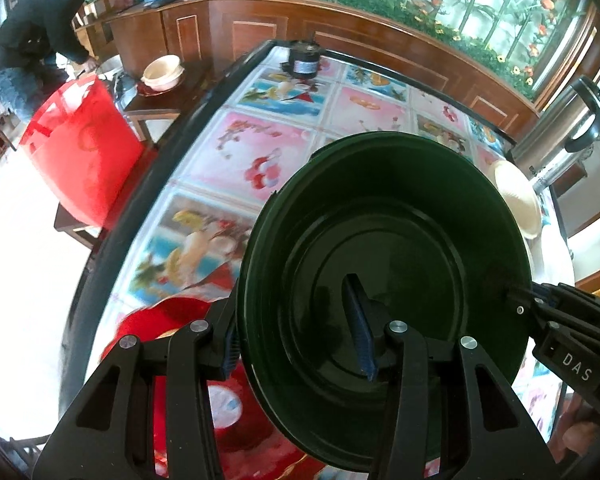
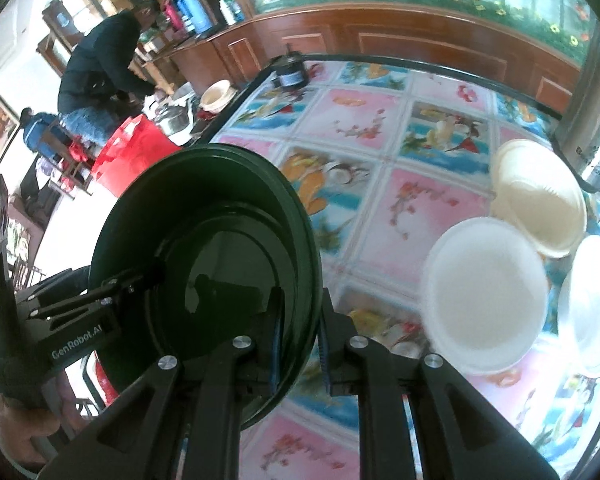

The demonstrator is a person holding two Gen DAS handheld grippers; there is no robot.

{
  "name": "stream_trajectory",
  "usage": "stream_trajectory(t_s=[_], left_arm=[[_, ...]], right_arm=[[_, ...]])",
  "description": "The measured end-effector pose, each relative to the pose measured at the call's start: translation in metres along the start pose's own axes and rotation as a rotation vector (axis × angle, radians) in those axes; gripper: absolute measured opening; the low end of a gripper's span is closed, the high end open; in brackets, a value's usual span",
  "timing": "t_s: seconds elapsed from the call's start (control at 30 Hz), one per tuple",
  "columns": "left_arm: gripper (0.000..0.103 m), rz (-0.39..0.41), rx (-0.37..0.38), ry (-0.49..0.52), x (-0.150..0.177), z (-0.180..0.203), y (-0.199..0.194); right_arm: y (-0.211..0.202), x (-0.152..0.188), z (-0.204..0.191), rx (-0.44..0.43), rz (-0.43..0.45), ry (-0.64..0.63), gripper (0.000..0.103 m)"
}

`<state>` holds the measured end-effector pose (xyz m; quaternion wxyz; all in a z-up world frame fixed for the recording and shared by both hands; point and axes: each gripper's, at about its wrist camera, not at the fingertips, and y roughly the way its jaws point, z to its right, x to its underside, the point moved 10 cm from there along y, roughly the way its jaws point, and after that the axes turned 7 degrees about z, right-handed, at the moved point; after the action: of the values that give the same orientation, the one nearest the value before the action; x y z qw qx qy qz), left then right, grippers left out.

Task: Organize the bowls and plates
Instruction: 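Lift the dark green basin with both tools and carry it over the red plates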

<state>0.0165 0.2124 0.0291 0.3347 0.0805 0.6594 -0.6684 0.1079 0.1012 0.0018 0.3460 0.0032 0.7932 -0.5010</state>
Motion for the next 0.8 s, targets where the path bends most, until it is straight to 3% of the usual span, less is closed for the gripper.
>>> stream_trajectory(t_s=[0.47,0.8], left_arm=[[0.045,-0.037,-0.040,-0.031,0.049,-0.075,-0.027],[0.046,-0.111,-0.077,-0.052,0.099,-0.114,-0.013]], right_arm=[[0.019,0.045,-0.077,-0.051,-0.080,-0.081,0.018],[0.045,0.089,-0.105,-0.066,-0.175,-0.111,0.019]])
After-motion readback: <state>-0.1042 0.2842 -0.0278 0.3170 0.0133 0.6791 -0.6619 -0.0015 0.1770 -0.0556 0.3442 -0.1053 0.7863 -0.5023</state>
